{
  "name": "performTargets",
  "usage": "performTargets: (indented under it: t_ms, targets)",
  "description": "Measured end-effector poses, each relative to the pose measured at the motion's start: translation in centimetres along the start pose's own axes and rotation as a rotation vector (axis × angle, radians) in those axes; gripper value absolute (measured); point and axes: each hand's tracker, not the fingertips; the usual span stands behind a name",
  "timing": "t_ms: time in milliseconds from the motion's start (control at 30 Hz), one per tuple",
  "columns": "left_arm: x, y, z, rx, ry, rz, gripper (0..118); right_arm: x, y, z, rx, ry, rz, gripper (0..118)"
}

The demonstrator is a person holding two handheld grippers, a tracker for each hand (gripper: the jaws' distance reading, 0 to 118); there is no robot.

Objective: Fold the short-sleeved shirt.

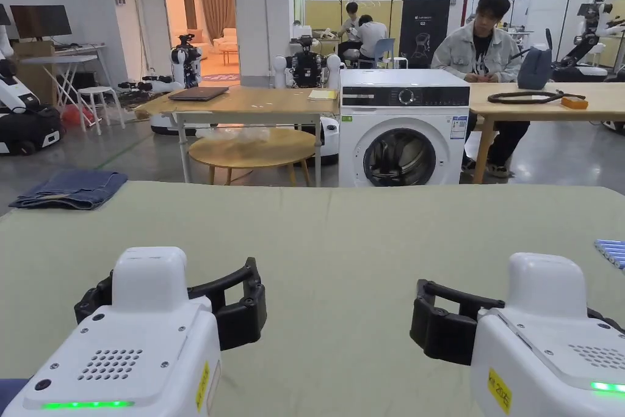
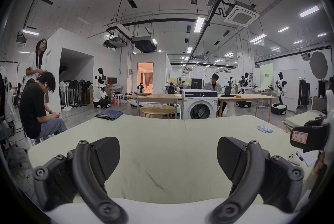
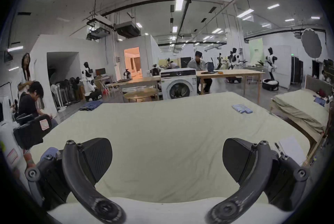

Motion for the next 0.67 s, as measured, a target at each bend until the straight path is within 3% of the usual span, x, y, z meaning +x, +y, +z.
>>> performTargets:
  t_ms: [200,467,567,667]
  targets:
    - [0.02,-0.22,-0.53,-0.026,-0.011,0.031,109,-0.72,-0.19,-0.24,0.005,-0.042,0.012,118]
    - [-0.36,-0.16,-0.64,-0.042,-0.02,0.056,109,0.07,0.09,-0.29,-0.061,-0.043,-0.156,118]
    - [-0.48,-0.08,-0.68,-0.042,-0.023,0.073,108,-0.34,-0.07,-0.16,-0.048,-0.064,-0.127,118]
    - [-0.4,-0.09,-0.76,-0.044,-0.023,0.075,108,-0.57,-0.04,-0.2,-0.097,-0.026,-0.033,118]
